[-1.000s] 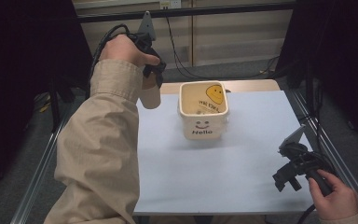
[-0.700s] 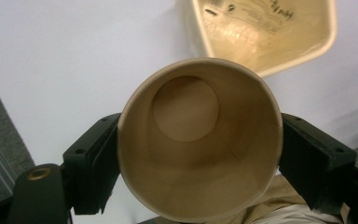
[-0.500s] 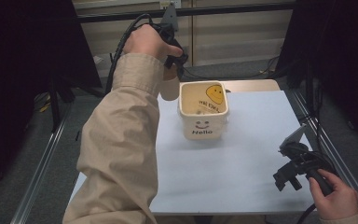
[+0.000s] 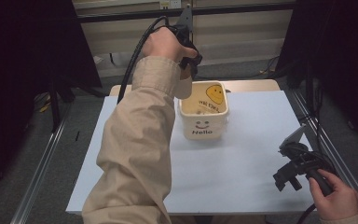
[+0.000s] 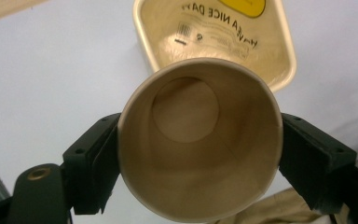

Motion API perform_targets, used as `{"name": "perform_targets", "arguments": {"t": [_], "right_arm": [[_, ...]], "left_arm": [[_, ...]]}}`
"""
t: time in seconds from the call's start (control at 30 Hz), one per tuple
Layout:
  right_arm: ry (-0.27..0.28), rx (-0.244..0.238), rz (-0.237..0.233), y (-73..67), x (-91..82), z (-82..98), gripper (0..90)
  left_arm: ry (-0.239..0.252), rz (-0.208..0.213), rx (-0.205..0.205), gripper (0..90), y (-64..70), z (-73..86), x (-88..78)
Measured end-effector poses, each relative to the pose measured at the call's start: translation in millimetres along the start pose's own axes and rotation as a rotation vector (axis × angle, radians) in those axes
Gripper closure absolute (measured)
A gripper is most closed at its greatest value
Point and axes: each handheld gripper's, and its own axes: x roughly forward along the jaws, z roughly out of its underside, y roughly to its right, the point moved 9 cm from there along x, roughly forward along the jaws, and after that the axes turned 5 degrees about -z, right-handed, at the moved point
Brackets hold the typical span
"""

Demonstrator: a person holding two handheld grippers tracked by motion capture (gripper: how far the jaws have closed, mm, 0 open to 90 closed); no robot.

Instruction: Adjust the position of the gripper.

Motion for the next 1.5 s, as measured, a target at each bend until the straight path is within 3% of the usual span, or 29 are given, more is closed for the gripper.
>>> {"name": "perform_targets", "arguments": {"t": [0.37,0.67,0.77,1.03,1.3,1.5], "right_arm": [[0.001,0.01,0.0,-2.7,0.7,0.5,5.0],[0.004,-0.001,0.002,-2.0,1.0,0.0,5.0],[0.002,0.002,0.004,-2.3,0.9,0.1,5.2],[0.002,0.0,0.008,-2.3,0.8,0.0,5.1],[-0.002,-0.008,0.011,-1.3,0.3,-0.2,5.1],[0.002,-0.016,0.011,-2.3,0.9,-0.7,5.1]], "left_arm": [[-0.004,0.003,0.023,18.7,13.8,-8.0,42.9],[-0.008,0.012,0.054,17.9,18.8,-9.8,55.7],[0.006,0.006,0.044,17.6,19.3,-11.0,57.4],[0.015,0.009,0.058,11.2,19.2,-11.2,55.6],[0.041,0.012,0.051,10.1,15.9,-8.1,40.9],[0.065,-0.019,0.041,9.0,1.9,-2.5,13.5]]}}
